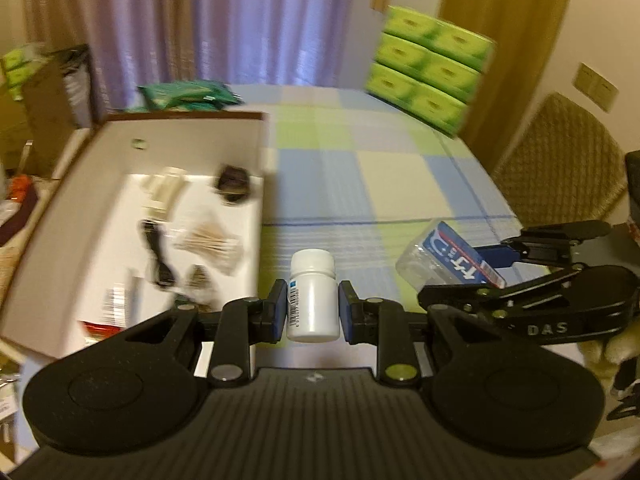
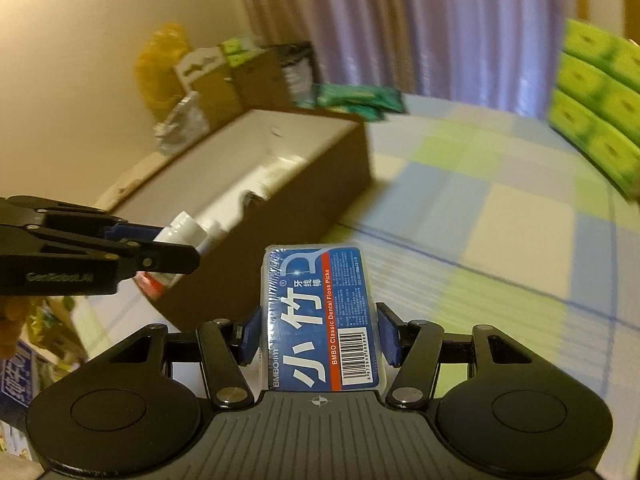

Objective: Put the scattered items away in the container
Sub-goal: 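Carry the toothpick box and white bottle over the box with both tools, then open the left tool to drop the bottle while the right tool releases the toothpick box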

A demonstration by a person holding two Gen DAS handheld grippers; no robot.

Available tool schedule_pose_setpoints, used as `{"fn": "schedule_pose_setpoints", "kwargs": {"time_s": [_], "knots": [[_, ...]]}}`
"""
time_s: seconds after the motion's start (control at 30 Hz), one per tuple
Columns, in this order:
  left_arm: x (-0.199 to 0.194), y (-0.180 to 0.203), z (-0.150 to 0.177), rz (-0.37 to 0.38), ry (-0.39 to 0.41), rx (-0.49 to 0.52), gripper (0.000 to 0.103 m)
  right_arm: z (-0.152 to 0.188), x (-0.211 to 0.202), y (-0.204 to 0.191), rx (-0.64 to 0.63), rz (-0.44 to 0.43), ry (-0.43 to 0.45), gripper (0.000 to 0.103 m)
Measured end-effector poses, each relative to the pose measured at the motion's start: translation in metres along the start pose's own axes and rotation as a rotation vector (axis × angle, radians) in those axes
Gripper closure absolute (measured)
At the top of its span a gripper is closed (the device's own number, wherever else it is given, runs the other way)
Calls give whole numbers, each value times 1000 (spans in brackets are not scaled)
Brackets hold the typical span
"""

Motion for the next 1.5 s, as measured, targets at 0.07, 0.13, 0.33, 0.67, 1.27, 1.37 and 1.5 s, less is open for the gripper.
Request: {"fn": "schedule_pose_setpoints", "kwargs": {"time_s": [0.07,0.13,0.33,0.67,1.27,1.37,1.5], "knots": [[-7,-17,-6,-22,15,-11,81,-14,9,-13,-21,-23,11,48],[-13,-32,-12,-42,30,-15,81,-27,19,-25,-38,-43,20,48],[-17,-78,-31,-93,54,-18,81,-67,54,-56,-87,-73,39,48],[24,-146,-71,-139,19,-8,81,-112,130,-67,-79,-35,-21,48],[142,-187,-99,-134,-169,55,81,-139,240,-39,-101,76,-206,48],[152,-189,-99,-139,-183,68,81,-139,250,-34,-99,85,-227,48],[160,-192,-101,-134,-197,71,81,-139,257,-30,-94,89,-242,48]]}}
Point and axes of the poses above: each gripper's, at about its wrist camera, not at the fingertips, and x roughly the way its jaws point, y to its right, z to its underside, the point moved 2 cm from there along x, roughly the way its jaws point, and after that the axes turned 10 degrees about -x, right-handed, at the moved point
